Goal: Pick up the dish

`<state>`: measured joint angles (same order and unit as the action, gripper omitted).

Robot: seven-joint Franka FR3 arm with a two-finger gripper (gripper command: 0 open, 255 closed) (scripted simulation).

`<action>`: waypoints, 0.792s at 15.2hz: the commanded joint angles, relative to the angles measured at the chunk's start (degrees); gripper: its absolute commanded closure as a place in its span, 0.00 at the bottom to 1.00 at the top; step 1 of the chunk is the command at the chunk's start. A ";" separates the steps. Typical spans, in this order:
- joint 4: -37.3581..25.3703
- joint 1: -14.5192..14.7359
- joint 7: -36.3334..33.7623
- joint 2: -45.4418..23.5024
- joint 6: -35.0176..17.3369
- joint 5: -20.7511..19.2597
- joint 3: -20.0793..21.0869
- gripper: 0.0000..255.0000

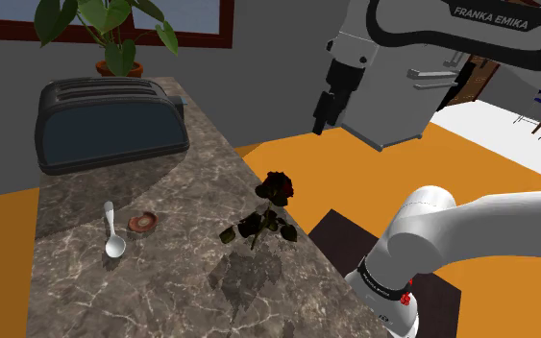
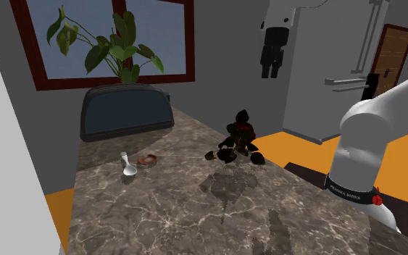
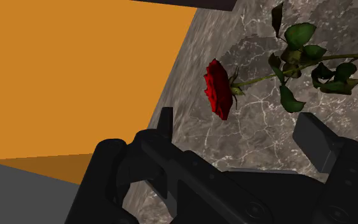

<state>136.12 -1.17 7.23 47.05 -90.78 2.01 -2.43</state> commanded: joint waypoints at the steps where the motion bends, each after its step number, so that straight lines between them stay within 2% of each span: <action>1: 0.00 0.00 0.00 0.00 0.00 0.00 0.00 0.00; 12: -3.05 4.86 -5.93 -17.16 -12.62 4.21 9.20 0.00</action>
<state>133.75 3.27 1.95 31.57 -102.44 5.94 5.88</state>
